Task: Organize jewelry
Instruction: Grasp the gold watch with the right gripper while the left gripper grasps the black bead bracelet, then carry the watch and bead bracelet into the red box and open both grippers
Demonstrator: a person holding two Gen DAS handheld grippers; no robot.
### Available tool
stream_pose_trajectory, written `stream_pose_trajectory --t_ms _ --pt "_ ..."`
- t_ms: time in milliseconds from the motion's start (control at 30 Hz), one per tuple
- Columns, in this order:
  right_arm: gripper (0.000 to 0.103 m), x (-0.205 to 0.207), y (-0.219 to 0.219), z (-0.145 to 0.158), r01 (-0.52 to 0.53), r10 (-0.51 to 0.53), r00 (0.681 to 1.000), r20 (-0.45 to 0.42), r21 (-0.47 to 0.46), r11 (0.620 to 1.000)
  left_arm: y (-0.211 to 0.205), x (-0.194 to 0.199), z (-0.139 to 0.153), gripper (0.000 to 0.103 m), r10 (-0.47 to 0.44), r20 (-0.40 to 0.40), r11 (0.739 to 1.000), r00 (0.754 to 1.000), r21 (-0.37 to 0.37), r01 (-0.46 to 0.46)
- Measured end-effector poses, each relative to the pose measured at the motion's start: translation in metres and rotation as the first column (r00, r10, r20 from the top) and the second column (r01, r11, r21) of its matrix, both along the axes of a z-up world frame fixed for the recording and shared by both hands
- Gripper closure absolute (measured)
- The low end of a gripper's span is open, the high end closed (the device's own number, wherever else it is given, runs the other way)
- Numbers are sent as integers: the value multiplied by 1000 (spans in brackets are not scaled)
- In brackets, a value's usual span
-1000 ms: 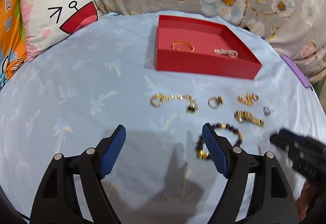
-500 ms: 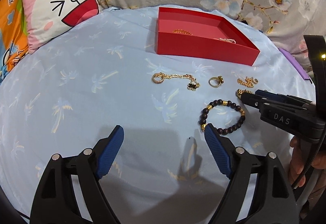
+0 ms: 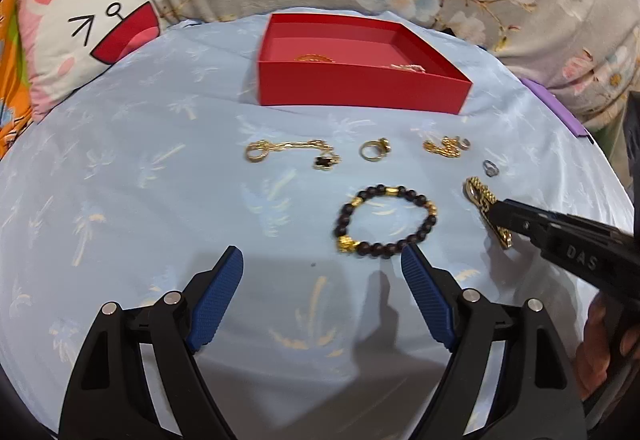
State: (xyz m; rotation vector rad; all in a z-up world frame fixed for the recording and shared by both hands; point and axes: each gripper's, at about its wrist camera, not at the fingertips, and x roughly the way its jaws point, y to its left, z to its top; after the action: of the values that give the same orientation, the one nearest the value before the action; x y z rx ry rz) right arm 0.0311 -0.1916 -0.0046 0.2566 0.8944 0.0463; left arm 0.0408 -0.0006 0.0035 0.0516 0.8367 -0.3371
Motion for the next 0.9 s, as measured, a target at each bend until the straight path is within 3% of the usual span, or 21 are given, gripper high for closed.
stream_pose_trajectory --t_ms 200,400,567,667,733,900 --pt "92 -15 -5 -4 16 -17 1000 6 39 999 -23 15 -5 24 -39 -33 999 999 16 40" --pt "92 -13 -3 -5 12 -13 1000 9 29 999 -24 32 -6 29 -2 -52 1000 999 -2 2" --pt "92 -13 -4 -6 12 -13 1000 11 33 999 -27 33 -6 52 5 -30 999 1000 34 -4" --pt "92 -12 -3 -6 12 -12 1000 13 26 1000 -28 33 -6 73 -7 -26 999 1000 34 8" --pt "92 -13 -2 -5 12 -13 1000 14 23 1000 -27 33 -5 93 -21 -30 1000 999 23 22" --pt "92 -14 -3 -4 16 -17 1000 19 28 999 -25 31 -3 96 -43 -47 999 998 -1 43"
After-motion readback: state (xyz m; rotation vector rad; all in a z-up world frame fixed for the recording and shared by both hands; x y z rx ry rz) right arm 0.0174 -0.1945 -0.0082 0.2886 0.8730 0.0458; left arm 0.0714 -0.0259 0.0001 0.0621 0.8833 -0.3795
